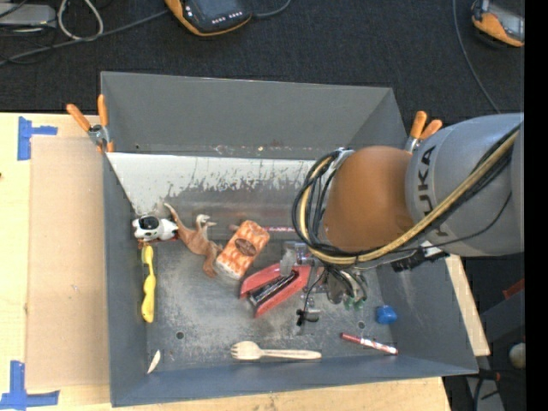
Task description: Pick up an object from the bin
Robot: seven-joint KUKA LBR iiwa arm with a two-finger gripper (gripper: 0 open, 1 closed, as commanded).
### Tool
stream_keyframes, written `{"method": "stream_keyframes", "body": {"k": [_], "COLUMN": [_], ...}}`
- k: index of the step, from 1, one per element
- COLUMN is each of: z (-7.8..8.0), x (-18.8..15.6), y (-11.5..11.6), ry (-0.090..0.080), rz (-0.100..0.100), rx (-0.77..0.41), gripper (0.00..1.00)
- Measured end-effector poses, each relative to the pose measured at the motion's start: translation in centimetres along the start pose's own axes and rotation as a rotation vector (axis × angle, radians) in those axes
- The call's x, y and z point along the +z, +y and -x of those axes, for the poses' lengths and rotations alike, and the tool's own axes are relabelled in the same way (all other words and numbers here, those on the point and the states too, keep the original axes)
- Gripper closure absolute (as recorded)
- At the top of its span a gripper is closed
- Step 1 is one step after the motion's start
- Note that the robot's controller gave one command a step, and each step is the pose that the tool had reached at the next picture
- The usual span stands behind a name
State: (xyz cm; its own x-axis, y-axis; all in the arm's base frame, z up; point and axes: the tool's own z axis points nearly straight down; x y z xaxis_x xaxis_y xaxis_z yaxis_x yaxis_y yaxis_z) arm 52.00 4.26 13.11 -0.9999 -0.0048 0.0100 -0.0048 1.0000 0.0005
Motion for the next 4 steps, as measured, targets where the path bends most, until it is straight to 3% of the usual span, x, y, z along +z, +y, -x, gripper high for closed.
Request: {"method": "stream_keyframes", "body": {"k": [1,2,3,4], "z": [0.2,6.4,7.7,7.7], "x": [-0.4,6.1,5.8,5.8], "y": [0.0,0.7,-0.4,-0.4], "ry": [-0.008,-0.008,-0.015,-0.016], "rz": [0.000,0.002,0.003,0.003], "rx": [0.001,0.043,0.270,0.270], "gripper": [0.00,0.00,1.00,1.00]}}
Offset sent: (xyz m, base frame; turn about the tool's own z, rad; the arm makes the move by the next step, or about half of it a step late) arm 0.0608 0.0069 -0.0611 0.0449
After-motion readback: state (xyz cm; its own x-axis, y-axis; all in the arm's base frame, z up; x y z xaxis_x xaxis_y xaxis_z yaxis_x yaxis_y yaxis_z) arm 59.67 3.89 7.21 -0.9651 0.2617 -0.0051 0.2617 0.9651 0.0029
